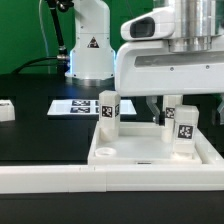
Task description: Assemble square table
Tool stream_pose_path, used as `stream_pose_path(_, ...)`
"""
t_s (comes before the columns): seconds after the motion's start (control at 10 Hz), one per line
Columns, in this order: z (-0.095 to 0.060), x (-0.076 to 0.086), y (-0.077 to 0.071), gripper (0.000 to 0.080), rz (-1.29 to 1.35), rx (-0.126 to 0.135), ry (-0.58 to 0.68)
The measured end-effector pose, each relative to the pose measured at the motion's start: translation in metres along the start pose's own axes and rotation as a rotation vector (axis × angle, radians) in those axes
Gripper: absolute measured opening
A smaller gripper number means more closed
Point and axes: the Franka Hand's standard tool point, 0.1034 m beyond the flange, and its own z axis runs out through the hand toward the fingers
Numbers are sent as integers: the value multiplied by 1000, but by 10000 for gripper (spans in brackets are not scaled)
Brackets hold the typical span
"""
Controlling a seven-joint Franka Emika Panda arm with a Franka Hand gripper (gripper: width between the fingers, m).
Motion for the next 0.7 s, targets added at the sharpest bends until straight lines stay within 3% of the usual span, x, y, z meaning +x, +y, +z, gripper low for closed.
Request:
stream_pose_path(0.2, 0, 1, 2, 622, 36, 0, 1)
stream_pose_path(0.3, 0, 1, 2, 439, 55, 0, 0)
stream_pose_path(0.4, 0, 1, 1, 439, 160, 1, 0)
stream_pose_path(0.5, 0, 1, 1, 291, 216, 1, 0)
stream_pose_path(0.7, 0, 1, 2, 292, 324, 1, 0)
